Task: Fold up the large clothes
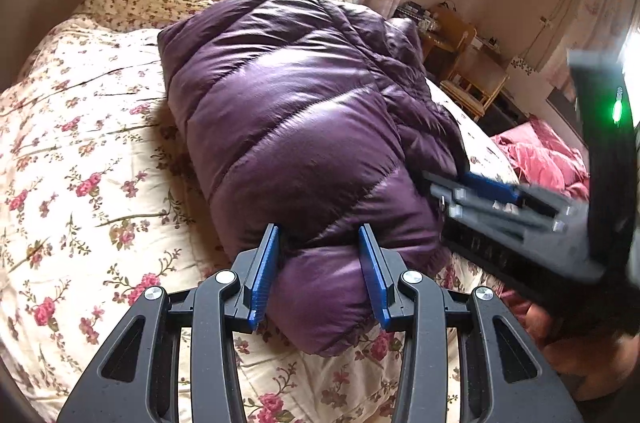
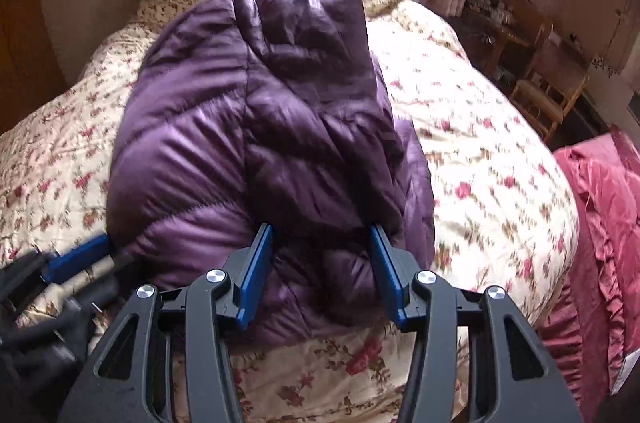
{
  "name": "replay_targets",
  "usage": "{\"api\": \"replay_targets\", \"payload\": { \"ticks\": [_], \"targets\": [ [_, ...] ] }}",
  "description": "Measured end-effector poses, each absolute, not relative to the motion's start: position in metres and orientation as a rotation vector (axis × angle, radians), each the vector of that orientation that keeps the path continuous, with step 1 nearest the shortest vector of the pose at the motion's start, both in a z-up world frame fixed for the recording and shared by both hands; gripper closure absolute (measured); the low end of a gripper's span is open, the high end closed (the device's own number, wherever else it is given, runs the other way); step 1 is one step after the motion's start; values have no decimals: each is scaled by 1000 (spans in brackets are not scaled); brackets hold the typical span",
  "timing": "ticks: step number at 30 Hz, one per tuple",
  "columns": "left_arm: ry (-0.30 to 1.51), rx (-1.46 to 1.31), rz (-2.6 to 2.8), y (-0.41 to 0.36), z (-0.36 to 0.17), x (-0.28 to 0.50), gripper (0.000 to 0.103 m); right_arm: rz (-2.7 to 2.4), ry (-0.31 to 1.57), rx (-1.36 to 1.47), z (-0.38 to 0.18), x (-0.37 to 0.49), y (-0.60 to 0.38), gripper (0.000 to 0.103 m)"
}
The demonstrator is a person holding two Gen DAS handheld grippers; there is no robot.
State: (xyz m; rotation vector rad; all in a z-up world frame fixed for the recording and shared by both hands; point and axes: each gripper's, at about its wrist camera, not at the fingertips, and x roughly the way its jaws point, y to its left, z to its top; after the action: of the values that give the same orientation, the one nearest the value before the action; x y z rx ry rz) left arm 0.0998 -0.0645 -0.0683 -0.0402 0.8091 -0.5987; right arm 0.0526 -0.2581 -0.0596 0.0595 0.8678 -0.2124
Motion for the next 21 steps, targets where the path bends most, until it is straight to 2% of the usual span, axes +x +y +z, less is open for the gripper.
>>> {"api": "replay_targets", "payload": {
  "ticks": [9,21],
  "targets": [
    [817,-86,-565,-47,-70,115,63,-257,893,63,-79,39,-264,56],
    [812,-63,-549,-47,-71,123,63,-259,868,65,-62,38,-257,55]
  ]
}}
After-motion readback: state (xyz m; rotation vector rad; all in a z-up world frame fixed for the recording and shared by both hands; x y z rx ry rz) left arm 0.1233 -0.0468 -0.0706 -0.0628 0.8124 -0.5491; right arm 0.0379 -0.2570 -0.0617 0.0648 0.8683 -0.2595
